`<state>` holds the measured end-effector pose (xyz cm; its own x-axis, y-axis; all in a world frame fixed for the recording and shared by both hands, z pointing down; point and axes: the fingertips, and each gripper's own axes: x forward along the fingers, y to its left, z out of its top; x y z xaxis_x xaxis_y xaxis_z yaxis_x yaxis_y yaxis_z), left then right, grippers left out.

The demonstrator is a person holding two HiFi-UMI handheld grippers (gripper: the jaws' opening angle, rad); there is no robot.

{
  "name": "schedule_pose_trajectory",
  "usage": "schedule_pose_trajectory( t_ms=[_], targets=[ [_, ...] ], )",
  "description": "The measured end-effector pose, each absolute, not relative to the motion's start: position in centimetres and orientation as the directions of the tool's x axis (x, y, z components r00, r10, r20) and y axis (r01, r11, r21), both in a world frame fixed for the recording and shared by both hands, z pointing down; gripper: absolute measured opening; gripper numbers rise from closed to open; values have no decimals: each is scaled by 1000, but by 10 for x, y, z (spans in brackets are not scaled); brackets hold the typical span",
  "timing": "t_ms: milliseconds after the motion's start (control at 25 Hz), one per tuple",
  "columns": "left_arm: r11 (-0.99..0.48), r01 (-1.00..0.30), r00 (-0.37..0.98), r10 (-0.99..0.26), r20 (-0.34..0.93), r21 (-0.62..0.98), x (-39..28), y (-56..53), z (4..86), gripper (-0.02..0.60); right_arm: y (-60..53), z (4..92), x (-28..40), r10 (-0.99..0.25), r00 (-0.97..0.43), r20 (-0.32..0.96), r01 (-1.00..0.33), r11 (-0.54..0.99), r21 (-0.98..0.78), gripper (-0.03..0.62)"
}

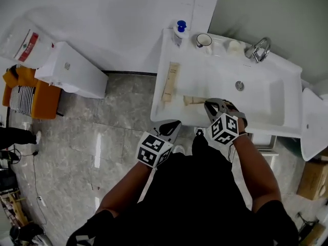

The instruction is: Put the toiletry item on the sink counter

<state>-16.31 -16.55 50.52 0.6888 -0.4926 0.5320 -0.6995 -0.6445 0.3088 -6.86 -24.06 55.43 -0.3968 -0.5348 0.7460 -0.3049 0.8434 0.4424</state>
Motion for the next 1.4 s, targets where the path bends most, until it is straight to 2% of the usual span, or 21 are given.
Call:
schedule_pose_trajectory(
  t_ms=[320,560,1000,1400],
  targets=[
    [-744,-589,768,-393,506,315,-123,-157,501,0,-212,514,-19,-629,-411,659,-656,707,265,12],
    [-804,-506,809,-316,495,313,-89,-154,498,0,-196,497,26,-711,-379,593,-817,557,146,11],
    [-870,-384,850,-202,487,309,-17,-143,498,0,-152,494,124,-779,-238,580,-930,354,94,11],
    [-866,-395,837,-200,510,308,58,-123,505,0,-120,506,215,-775,-212,595,-935,338,107,9]
  ],
)
